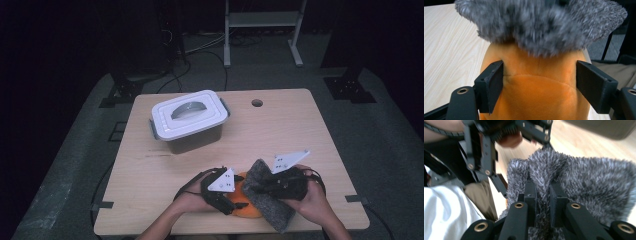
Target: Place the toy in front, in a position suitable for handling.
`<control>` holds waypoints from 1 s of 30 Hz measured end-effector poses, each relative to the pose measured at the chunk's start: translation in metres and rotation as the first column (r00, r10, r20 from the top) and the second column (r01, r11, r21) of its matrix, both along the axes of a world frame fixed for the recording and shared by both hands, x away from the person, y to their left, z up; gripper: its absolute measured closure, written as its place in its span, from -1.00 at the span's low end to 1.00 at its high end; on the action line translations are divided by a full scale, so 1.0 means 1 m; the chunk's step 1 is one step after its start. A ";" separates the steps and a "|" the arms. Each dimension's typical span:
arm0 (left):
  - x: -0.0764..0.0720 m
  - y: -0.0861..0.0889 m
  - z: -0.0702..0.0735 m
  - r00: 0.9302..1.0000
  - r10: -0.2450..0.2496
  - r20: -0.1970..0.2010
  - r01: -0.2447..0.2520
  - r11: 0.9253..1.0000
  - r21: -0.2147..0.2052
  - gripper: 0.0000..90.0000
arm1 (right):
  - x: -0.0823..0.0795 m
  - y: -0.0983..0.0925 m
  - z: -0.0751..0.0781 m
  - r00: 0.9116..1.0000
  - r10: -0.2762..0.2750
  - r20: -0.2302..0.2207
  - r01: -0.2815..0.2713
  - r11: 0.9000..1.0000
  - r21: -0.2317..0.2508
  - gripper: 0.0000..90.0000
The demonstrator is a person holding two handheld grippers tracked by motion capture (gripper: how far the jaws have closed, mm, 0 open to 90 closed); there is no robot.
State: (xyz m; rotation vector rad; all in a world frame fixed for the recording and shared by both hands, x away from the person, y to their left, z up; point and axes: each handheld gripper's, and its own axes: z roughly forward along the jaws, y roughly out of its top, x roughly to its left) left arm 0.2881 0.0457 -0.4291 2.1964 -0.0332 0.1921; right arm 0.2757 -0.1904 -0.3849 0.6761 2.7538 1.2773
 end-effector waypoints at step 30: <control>0.018 0.014 -0.006 0.992 0.059 -0.109 -0.063 0.997 -0.032 -0.34 | 0.011 -0.029 -0.016 0.996 -0.052 -0.075 0.059 0.994 0.091 0.72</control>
